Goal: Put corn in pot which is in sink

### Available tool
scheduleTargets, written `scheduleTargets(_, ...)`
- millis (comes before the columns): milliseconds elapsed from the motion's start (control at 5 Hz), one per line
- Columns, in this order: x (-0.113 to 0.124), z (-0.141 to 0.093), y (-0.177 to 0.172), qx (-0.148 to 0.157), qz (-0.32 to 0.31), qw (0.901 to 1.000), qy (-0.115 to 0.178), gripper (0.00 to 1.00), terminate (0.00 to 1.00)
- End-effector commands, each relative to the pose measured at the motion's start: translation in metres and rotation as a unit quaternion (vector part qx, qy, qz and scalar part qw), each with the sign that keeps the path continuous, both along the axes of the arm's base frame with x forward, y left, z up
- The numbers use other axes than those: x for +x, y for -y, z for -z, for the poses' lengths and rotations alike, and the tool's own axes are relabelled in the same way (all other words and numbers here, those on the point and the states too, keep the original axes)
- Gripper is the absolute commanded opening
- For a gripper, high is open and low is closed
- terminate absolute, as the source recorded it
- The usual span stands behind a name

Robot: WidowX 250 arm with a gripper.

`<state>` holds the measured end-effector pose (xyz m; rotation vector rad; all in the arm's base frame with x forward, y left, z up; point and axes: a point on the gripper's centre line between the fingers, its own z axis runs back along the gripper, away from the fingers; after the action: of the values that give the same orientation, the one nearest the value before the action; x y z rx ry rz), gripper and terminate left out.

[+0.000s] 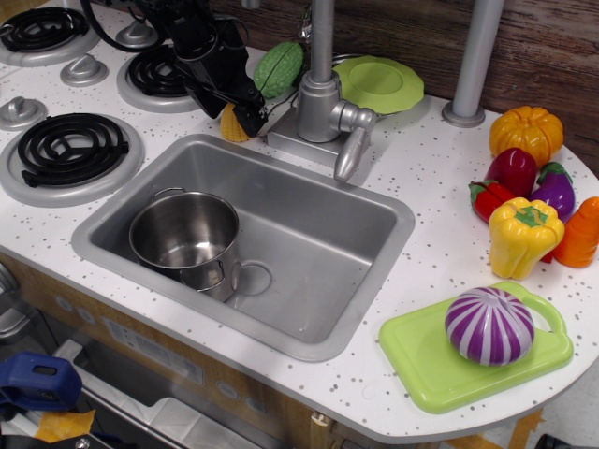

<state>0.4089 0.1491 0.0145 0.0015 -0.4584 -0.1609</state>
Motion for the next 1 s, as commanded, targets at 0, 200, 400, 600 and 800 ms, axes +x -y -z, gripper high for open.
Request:
scheduleTargets(0, 0.011, -0.012, -0.009, 0.003, -0.011, 0.9992, 0.039, 0.0, 0.0)
scheduleTargets(200, 0.01, -0.014, -0.008, 0.007, -0.008, 0.9992, 0.038, 0.0, 0.0)
scheduleTargets(400, 0.004, -0.032, -0.011, 0.036, -0.008, 0.9991, 0.022, 0.0, 0.0)
scheduleTargets(600, -0.013, -0.057, -0.012, 0.084, -0.013, 0.9964, -0.003, 0.0, 0.0)
scheduleTargets(800, -0.039, -0.072, -0.007, 0.074, -0.033, 0.9962, -0.03, 0.0, 0.0)
